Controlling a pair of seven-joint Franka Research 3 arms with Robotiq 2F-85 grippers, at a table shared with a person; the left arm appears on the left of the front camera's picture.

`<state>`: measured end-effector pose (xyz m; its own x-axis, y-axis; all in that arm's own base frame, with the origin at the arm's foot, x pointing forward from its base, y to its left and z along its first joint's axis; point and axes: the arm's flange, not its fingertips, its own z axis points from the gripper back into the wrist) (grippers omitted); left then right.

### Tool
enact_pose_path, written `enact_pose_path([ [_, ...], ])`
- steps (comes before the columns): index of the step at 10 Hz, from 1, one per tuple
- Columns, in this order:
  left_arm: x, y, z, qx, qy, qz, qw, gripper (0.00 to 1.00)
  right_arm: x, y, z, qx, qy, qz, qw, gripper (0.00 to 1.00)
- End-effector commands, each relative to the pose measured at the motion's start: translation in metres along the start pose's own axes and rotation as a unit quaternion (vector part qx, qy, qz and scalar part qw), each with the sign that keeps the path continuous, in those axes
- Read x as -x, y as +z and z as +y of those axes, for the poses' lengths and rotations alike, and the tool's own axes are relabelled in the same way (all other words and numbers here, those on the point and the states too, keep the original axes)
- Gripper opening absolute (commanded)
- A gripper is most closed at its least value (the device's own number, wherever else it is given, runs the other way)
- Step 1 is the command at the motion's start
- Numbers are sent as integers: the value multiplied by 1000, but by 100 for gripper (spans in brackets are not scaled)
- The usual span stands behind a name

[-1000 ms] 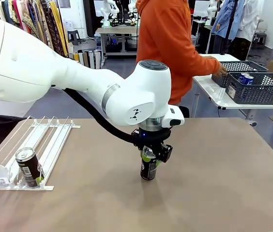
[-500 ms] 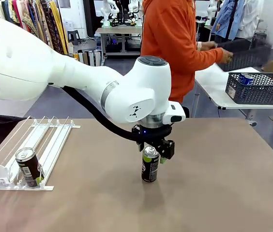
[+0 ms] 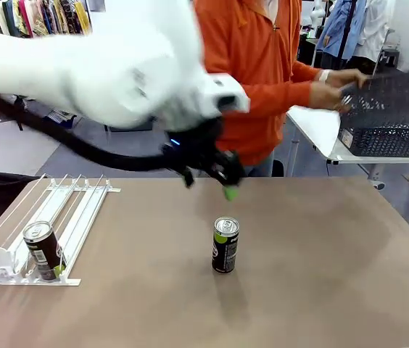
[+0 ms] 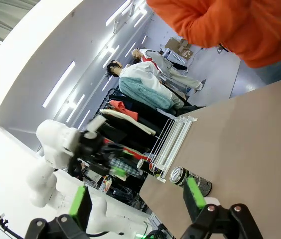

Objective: Retrieve and store the cans from the dispenser.
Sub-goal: Pick up one can from the Automatic Can Dispenser and place it in the middle of the table.

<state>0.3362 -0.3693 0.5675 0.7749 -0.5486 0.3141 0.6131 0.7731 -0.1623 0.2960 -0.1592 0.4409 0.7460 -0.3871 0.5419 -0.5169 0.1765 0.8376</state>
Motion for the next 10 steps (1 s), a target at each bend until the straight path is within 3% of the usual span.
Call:
enact_pose_path([
  [1,73,76,97,40,64,-41,996,100,-4,-3,4,-5,-5,-9,1000,100],
  [3,132,135,179,84,162,-110,977,100,-4,-3,4,-5,-5,-9,1000,100],
  [4,167,151,217,112,215,-140,960,100,-4,-3,4,-5,-5,-9,1000,100],
  [5,209,154,260,176,251,-169,937,100,-4,-3,4,-5,-5,-9,1000,100],
  [7,290,131,322,267,305,-177,897,100,-4,-3,4,-5,-5,-9,1000,100],
  [9,348,103,352,322,362,-206,850,100,-4,-3,4,-5,-5,-9,1000,100],
  [10,362,85,361,352,348,-209,843,100,-4,-3,4,-5,-5,-9,1000,100],
])
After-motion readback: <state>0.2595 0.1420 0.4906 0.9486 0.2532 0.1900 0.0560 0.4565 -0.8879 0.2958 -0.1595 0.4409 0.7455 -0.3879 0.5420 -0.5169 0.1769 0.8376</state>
